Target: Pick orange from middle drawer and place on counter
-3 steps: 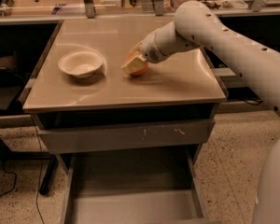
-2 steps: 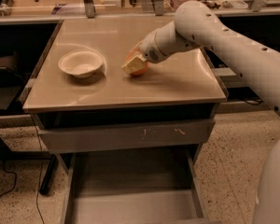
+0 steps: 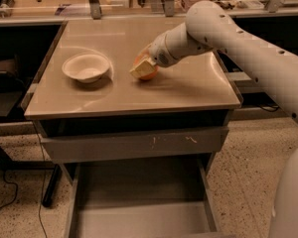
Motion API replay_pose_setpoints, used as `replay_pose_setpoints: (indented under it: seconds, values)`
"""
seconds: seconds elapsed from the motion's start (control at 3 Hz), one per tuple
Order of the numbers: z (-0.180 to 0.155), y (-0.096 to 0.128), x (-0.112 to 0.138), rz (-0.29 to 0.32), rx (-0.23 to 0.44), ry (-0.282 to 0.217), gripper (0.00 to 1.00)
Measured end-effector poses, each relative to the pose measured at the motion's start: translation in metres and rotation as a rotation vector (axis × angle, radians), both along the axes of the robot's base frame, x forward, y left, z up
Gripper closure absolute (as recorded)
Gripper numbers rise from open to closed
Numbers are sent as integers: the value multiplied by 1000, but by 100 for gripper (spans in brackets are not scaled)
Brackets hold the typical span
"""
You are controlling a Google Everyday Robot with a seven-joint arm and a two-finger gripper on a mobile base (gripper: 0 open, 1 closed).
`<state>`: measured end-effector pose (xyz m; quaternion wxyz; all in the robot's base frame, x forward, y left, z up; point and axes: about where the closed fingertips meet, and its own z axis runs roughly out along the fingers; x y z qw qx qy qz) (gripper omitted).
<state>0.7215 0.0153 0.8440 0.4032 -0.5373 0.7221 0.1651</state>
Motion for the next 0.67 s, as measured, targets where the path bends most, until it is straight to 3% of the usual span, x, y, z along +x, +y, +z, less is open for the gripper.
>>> replay_pose_setpoints:
  seconds: [0.33, 0.67]
  values:
    - [0, 0, 0, 0, 0, 0, 12]
    - [0, 0, 0, 0, 0, 0, 0]
